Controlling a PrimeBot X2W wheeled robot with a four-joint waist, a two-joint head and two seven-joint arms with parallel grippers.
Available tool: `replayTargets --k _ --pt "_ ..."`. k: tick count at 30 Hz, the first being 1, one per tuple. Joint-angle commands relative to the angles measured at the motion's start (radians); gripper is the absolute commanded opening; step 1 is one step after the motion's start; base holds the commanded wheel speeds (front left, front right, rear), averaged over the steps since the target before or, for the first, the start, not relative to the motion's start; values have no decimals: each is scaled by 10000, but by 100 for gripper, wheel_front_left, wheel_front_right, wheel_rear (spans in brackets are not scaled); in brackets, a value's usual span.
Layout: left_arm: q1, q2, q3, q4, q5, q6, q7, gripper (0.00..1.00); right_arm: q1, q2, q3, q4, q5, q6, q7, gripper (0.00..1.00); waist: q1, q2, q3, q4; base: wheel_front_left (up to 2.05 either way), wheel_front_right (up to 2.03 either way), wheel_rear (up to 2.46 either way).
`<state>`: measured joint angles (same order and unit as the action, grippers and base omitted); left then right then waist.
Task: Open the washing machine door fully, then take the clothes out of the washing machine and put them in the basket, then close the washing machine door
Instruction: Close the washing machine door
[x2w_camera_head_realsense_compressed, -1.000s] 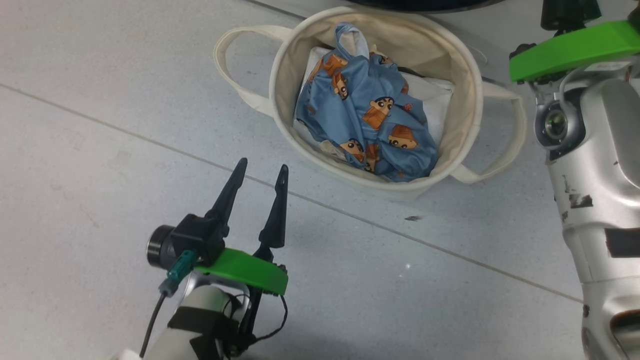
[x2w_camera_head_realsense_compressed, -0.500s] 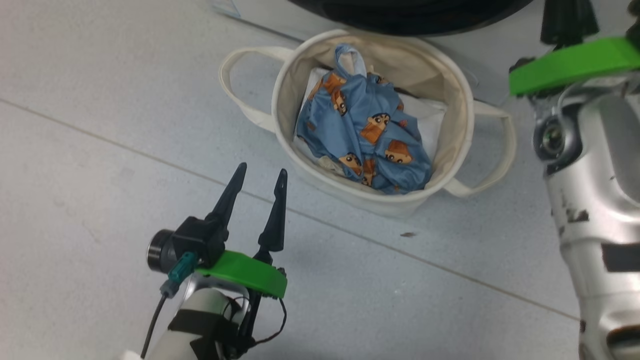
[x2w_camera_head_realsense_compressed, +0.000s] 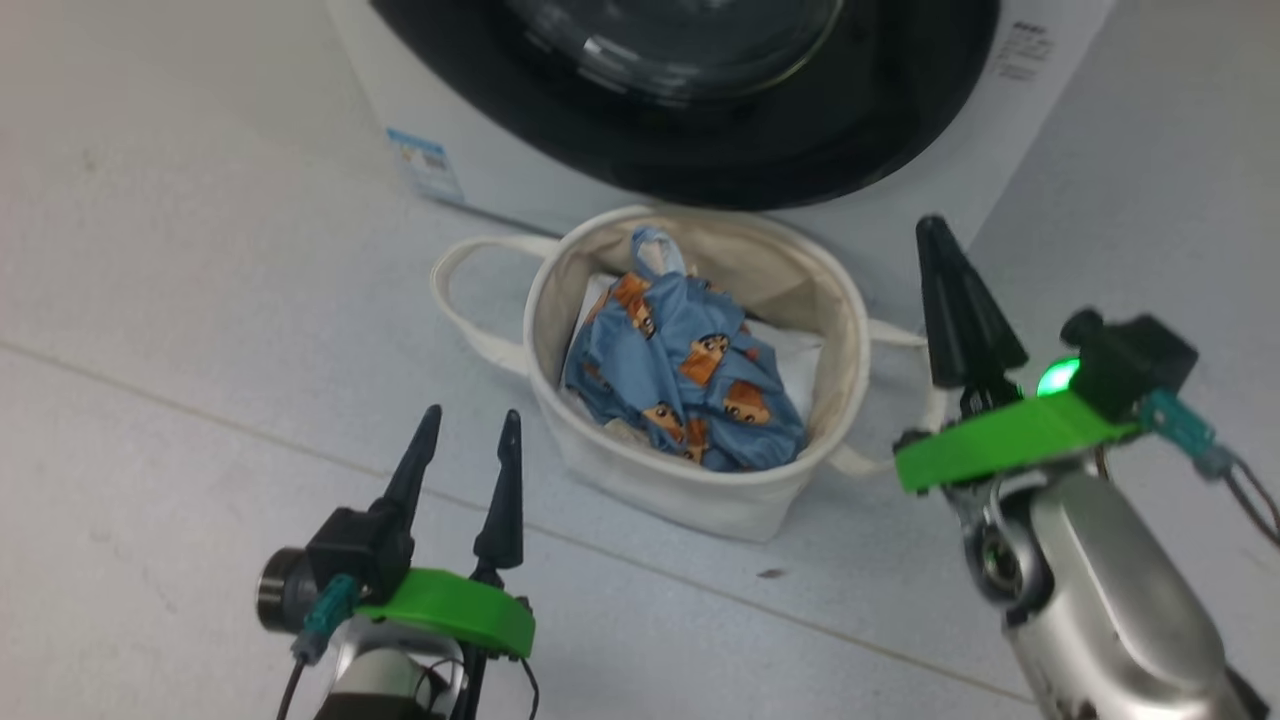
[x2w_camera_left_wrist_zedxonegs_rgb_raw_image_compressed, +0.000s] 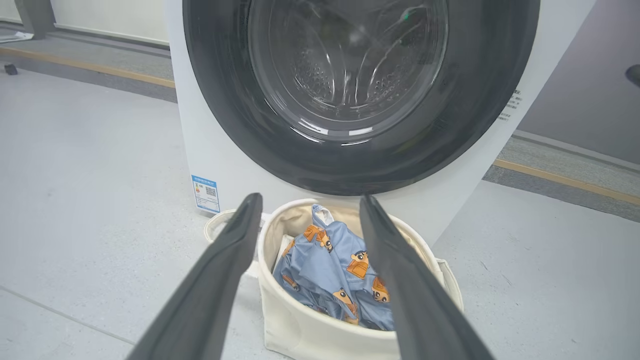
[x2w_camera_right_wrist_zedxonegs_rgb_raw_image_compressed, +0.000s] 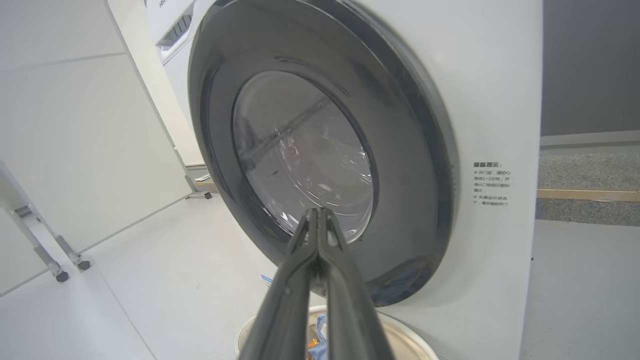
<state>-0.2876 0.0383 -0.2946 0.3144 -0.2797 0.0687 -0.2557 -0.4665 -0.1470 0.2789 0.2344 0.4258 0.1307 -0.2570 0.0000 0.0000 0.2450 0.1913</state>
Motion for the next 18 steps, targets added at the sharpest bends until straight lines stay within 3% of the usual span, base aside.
replayTargets --k 1,5,12,13,14,15,18 --pt "-8 120 386 -370 175 -55 -61 100 156 130 130 -547 -144 0 -48 0 0 0 -403 -289 0 0 0" --pt "320 120 603 -501 289 -141 -61 100 1302 195 -177 -1450 -695 0 -48 0 0 0 -798 -501 0 0 0" --pt "798 120 903 -945 227 -329 -61 100 3439 760 -1634 -2378 -1203 0 -48 0 0 0 -1441 -800 0 0 0" --pt "869 120 935 -1005 280 -371 -61 100 3721 818 -1854 -2426 -1276 0 -48 13 0 0 -1525 -848 0 0 0" --pt "949 120 969 -1045 310 -411 -61 100 3994 863 -2052 -2426 -1362 0 -48 90 0 0 -1605 -896 0 0 0" --pt "1029 120 996 -1062 340 -453 -61 100 4232 896 -2258 -2413 -1462 0 -48 100 0 0 -1678 -952 0 0 0" --pt "1242 120 1080 -1108 409 -579 -61 100 4782 953 -2759 -2275 -1431 0 -48 100 0 0 -1871 -1119 0 0 0"
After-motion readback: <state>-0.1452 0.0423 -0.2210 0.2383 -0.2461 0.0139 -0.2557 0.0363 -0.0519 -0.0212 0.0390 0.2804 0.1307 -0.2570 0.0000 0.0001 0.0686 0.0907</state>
